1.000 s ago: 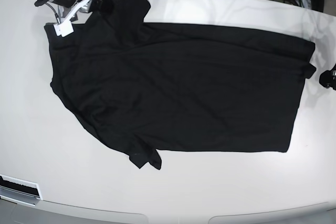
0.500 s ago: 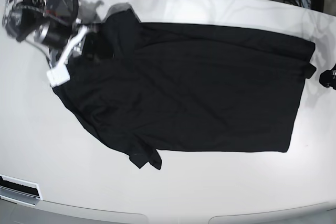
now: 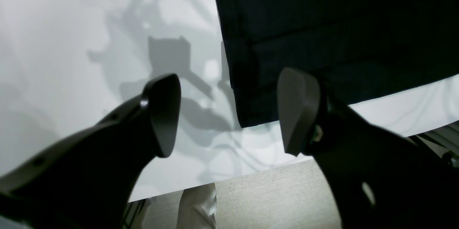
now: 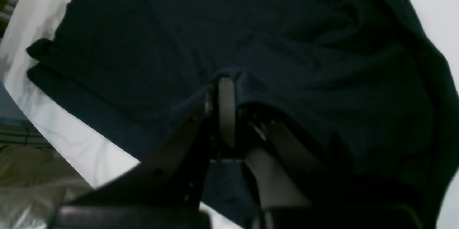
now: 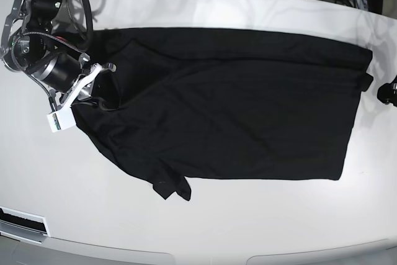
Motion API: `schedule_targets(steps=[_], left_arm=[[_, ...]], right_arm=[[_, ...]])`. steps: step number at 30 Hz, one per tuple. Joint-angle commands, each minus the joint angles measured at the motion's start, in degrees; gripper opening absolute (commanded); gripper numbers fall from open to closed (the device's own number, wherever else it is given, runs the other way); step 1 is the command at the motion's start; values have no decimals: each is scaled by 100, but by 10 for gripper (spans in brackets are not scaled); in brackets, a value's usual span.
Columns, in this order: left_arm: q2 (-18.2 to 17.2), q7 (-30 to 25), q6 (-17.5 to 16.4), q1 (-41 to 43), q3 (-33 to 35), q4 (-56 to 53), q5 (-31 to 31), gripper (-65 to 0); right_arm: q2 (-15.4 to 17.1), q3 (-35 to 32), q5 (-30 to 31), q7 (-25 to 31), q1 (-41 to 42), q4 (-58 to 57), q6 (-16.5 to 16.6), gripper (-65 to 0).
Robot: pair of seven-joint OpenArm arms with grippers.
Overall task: Layout the t-shirt on the table in an organized manner, then fold the t-shirt properly
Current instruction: 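Reach the right gripper to the shirt edge near the collar and grasp, then grasp the opposite shirt edge with the left gripper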
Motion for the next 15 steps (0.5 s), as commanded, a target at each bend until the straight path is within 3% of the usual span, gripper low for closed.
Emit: schedule_targets(steps=[1, 8, 10, 12, 14, 15], left_arm=[[-177, -66, 4, -96, -74, 52, -46, -219], [-177, -61, 4, -96, -74, 52, -42, -219], [-181, -61, 2, -98, -74, 52, -42, -219], [-199, -61, 2, -101, -74, 52, -42, -219], [-210, -63, 4, -98, -74, 52, -42, -219], [-210, -61, 4, -98, -74, 52, -37, -219]], right_arm=[[50, 13, 22, 223, 66, 26, 34, -650], [52, 13, -743, 962, 153, -686, 34, -646], [83, 17, -1060, 957, 337, -811, -81, -481], [151, 26, -1331, 859, 570, -787, -577, -326], [299, 24, -1307, 570, 804, -713, -984, -288], [367, 24, -1305, 404, 918, -669, -1008, -288]])
